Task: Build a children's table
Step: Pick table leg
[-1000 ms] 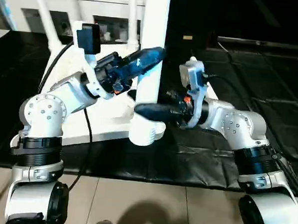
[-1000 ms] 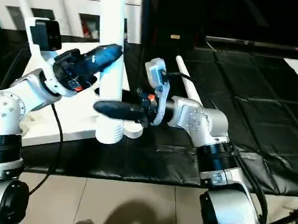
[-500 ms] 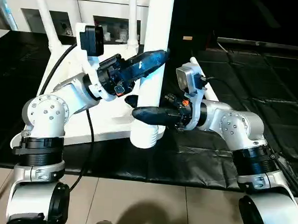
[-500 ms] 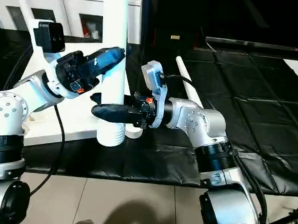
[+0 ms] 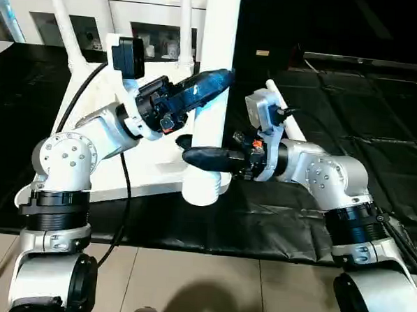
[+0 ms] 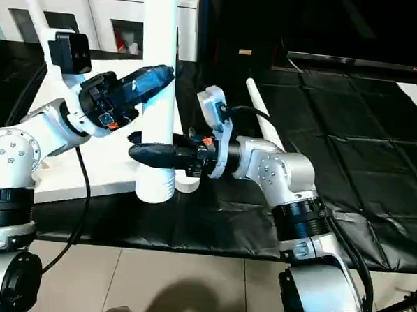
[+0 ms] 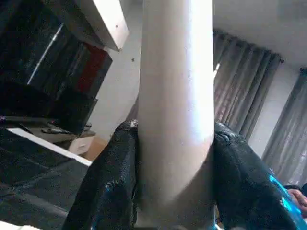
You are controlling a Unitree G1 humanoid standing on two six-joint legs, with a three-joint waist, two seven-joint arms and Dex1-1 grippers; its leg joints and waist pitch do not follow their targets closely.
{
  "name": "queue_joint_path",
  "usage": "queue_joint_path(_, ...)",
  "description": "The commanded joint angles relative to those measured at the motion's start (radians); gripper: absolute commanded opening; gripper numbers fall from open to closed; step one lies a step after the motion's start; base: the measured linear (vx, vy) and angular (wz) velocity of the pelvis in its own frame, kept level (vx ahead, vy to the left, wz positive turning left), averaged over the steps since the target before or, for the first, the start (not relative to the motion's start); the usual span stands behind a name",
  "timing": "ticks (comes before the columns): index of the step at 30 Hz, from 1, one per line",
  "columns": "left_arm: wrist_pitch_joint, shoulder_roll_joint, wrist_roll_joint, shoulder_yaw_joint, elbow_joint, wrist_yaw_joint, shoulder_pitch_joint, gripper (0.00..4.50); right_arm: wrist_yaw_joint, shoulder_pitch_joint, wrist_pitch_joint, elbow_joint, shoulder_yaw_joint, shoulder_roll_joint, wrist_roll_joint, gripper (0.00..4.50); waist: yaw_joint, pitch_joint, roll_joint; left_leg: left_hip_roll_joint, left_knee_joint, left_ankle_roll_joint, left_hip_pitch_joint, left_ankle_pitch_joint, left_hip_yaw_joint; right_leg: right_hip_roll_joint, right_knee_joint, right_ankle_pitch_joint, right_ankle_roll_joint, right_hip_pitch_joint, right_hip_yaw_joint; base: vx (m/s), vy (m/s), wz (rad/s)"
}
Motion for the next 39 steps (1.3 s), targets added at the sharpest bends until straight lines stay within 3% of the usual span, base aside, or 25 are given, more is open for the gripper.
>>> queue_joint_path(1, -0.023, -0.001, 0.017, -0.007, -0.012, 0.011, -0.023, 1.85, -0.025, 0.002, -0.009, 0.008, 0.013, 0.002, -0.027, 1.96, 0.003, -0.091, 0.005, -0.016, -0.059, -0.006, 0.006, -0.129, 0.019, -0.061, -0.073, -0.218, -0.126, 0.079, 0.045, 0.0, 0.0, 0.0)
queue_joint_path(5, -0.03, -0.001, 0.024, -0.012, -0.027, 0.02, -0.018, 1.85, -0.065, 0.005, -0.035, 0.005, 0.007, 0.013, -0.048, 1.94, 0.001, -0.091, 0.005, -0.016, -0.059, -0.005, 0.007, -0.13, 0.019, -0.06, -0.073, -0.214, -0.13, 0.079, 0.045, 0.0, 0.0, 0.0)
queue_joint_path(6, -0.039, -0.003, 0.033, -0.011, -0.031, 0.037, -0.018, 2.41, -0.08, 0.005, -0.041, 0.006, 0.003, 0.016, -0.053, 1.93, 0.001, -0.091, 0.005, -0.016, -0.059, -0.005, 0.007, -0.13, 0.019, -0.06, -0.073, -0.214, -0.13, 0.079, 0.045, 0.0, 0.0, 0.0)
queue_joint_path(12, -0.085, 0.001, 0.106, -0.023, -0.069, 0.122, -0.012, 2.68, -0.191, -0.002, -0.106, 0.016, -0.009, 0.032, -0.114, 1.92, -0.003, -0.09, 0.007, -0.015, -0.061, -0.021, 0.009, -0.134, 0.017, -0.061, -0.074, -0.224, -0.115, 0.079, 0.046, 0.0, 0.0, 0.0)
queue_joint_path(13, -0.119, -0.001, 0.174, -0.04, -0.096, 0.198, -0.008, 2.68, -0.257, 0.001, -0.151, 0.007, 0.001, 0.037, -0.167, 1.92, -0.003, -0.091, 0.007, -0.016, -0.061, -0.02, 0.009, -0.133, 0.018, -0.061, -0.074, -0.222, -0.115, 0.079, 0.046, 0.0, 0.0, 0.0)
queue_joint_path(18, -0.151, -0.012, 0.236, -0.053, -0.121, 0.273, -0.005, 2.68, -0.321, 0.003, -0.168, -0.003, -0.004, 0.05, -0.193, 1.92, -0.006, -0.09, 0.008, -0.018, -0.061, -0.027, 0.008, -0.137, 0.018, -0.06, -0.074, -0.218, -0.109, 0.081, 0.047, 0.0, 0.0, 0.0)
queue_joint_path(20, -0.16, -0.066, 0.309, -0.048, -0.123, 0.466, -0.019, 2.68, -0.41, 0.007, -0.182, -0.013, -0.021, 0.077, -0.211, 1.92, -0.01, -0.09, 0.016, -0.012, -0.061, -0.033, 0.007, -0.14, 0.016, -0.058, -0.069, -0.194, -0.116, 0.078, 0.048, 0.0, 0.0, 0.0)
queue_joint_path(22, -0.146, -0.109, 0.328, -0.032, -0.121, 0.583, -0.028, 2.68, -0.451, 0.012, -0.187, -0.023, -0.029, 0.095, -0.22, 1.91, -0.01, -0.09, 0.011, -0.016, -0.06, -0.03, 0.009, -0.151, 0.017, -0.058, -0.073, -0.201, -0.117, 0.079, 0.046, 0.0, 0.0, 0.0)
queue_joint_path(23, -0.145, -0.13, 0.332, -0.022, -0.124, 0.628, -0.03, 2.39, -0.466, 0.016, -0.193, -0.028, -0.032, 0.103, -0.224, 1.91, -0.009, -0.09, 0.01, -0.017, -0.06, -0.03, 0.007, -0.15, 0.017, -0.059, -0.075, -0.21, -0.115, 0.081, 0.045, 0.0, 0.0, 0.0)
queue_joint_path(26, -0.15, -0.198, 0.338, 0.008, -0.143, 0.747, -0.032, 2.28, -0.533, 0.025, -0.22, -0.031, -0.046, 0.135, -0.239, 1.91, -0.009, -0.092, 0.011, -0.02, -0.058, -0.022, 0.006, -0.154, 0.017, -0.058, -0.08, -0.223, -0.1, 0.082, 0.044, 0.0, 0.0, 0.0)
queue_joint_path(32, -0.175, -0.215, 0.375, -0.004, -0.148, 0.783, -0.033, 1.94, -0.579, 0.042, -0.236, -0.037, -0.042, 0.156, -0.255, 1.91, -0.013, -0.091, 0.003, -0.02, -0.058, -0.012, 0.007, -0.149, 0.018, -0.056, -0.086, -0.257, -0.076, 0.077, 0.043, 0.0, 0.0, 0.0)
queue_joint_path(39, -0.178, -0.21, 0.396, -0.016, -0.152, 0.813, -0.026, 1.86, -0.597, 0.054, -0.217, -0.053, -0.046, 0.17, -0.248, 1.91, -0.012, -0.09, 0.01, -0.019, -0.059, -0.014, 0.009, -0.16, 0.017, -0.057, -0.084, -0.25, -0.08, 0.075, 0.044, 0.0, 0.0, 0.0)
